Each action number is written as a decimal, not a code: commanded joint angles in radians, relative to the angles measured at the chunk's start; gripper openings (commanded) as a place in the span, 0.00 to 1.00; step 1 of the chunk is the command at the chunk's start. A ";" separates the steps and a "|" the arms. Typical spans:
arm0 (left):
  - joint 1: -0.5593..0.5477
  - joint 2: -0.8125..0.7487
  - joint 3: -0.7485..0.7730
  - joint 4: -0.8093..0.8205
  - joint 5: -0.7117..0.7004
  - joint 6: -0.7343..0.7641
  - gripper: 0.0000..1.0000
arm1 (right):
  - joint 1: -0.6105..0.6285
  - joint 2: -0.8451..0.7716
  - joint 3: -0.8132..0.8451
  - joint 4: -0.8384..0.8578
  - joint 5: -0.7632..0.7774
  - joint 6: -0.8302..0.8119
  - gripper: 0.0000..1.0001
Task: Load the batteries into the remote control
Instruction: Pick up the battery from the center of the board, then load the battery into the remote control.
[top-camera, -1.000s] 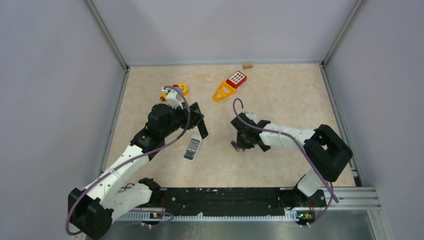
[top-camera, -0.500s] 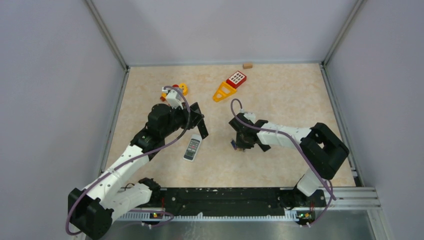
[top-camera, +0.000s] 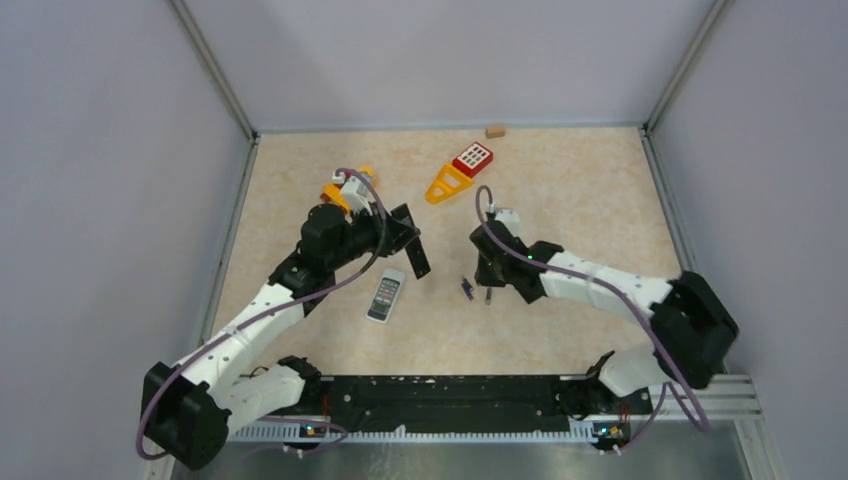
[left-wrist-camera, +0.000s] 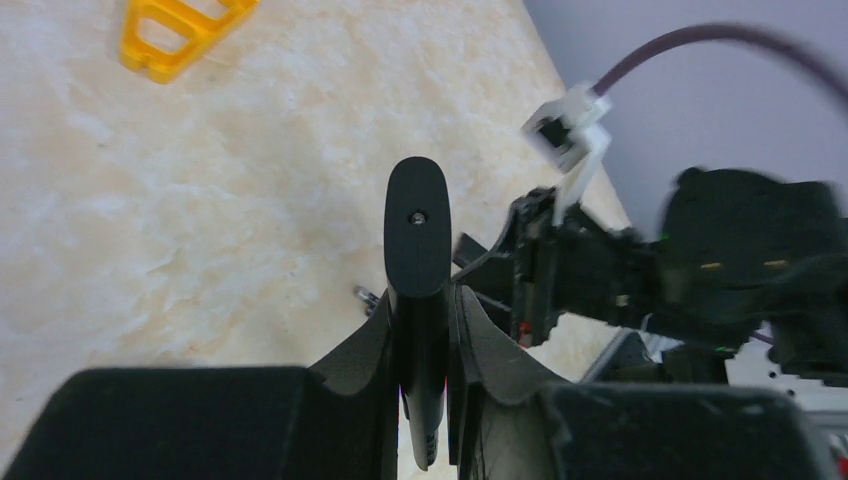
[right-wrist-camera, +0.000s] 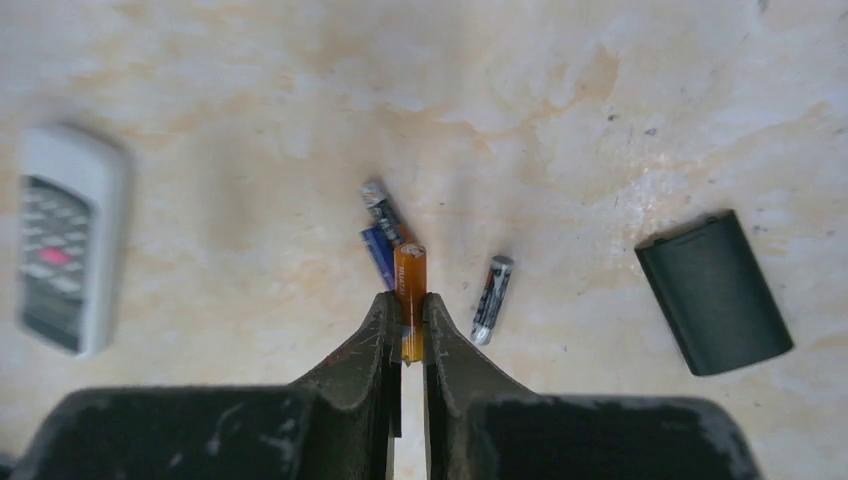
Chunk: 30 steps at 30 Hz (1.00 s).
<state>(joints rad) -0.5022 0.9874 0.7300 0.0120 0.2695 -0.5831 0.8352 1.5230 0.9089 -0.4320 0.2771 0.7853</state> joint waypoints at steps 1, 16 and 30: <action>0.001 0.068 -0.003 0.233 0.165 -0.141 0.00 | 0.014 -0.298 -0.005 0.109 0.045 -0.094 0.01; -0.018 0.184 0.058 0.575 0.385 -0.473 0.00 | 0.010 -0.616 -0.004 0.462 -0.391 -0.224 0.00; -0.017 0.209 0.057 0.718 0.406 -0.606 0.00 | 0.024 -0.588 0.029 0.404 -0.434 -0.356 0.00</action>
<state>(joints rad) -0.5163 1.1976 0.7502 0.6342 0.6762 -1.1511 0.8379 0.9215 0.8967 -0.0063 -0.1799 0.4816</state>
